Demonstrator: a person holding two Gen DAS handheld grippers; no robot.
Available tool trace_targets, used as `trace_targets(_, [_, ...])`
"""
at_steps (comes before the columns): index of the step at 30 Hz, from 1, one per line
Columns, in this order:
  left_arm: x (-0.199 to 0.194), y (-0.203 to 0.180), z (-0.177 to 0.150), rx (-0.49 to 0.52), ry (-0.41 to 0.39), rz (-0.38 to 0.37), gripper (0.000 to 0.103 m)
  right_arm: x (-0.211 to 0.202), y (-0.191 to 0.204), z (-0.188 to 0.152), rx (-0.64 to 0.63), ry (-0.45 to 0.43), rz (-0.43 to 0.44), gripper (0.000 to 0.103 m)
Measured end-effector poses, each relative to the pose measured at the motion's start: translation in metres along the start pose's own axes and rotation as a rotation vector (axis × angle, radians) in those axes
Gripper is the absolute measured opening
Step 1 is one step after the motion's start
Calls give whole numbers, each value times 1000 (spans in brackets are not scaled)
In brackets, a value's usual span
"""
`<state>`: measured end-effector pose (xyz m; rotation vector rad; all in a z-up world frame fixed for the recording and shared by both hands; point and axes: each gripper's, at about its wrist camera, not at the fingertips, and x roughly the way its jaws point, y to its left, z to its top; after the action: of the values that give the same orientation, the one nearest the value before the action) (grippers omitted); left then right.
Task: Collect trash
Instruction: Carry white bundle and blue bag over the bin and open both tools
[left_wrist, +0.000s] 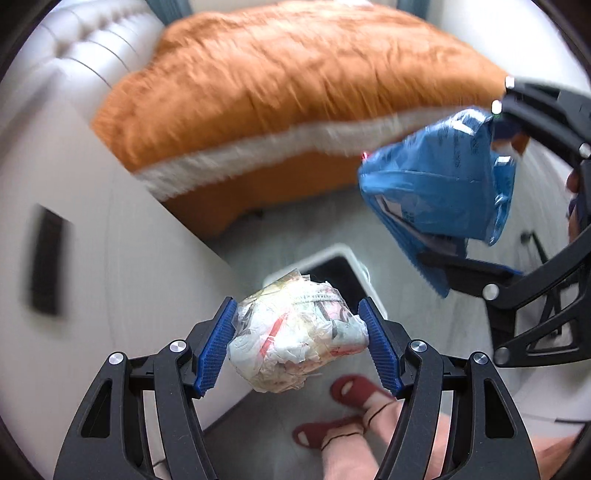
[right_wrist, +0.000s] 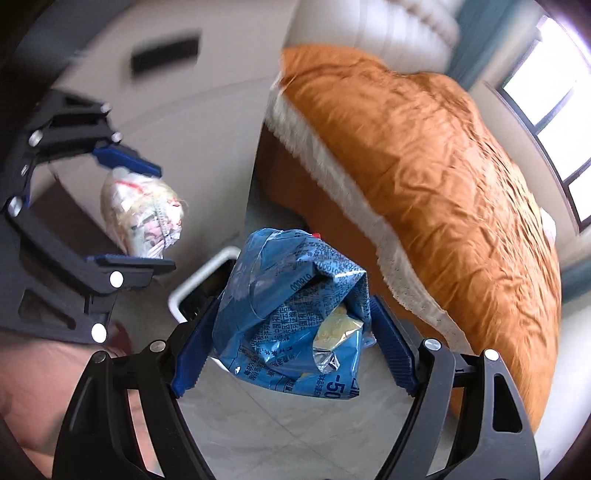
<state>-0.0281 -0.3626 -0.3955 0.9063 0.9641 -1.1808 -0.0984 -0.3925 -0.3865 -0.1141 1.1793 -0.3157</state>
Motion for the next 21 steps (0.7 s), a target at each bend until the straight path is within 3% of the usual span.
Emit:
trace_targets(11, [172,11,-39,-56,106,-84,68,170,53,-54,-244,81,83,80])
trace_targets(12, [184,12,-43,-62,106,-87,78,186,55,-58,-252,89,95,83])
trace_targets(13, [193,12,-46,-69,109,-85,99,195,56,-60,-263,101,102,94])
trace_targets(14, [203,11,-48,-75,112,-76,98,204,60,-63,-278,117,105,99])
trace_targets(21, [229,9,-59,-74,142,-68,98,226,66,-74,-304,163,94,99])
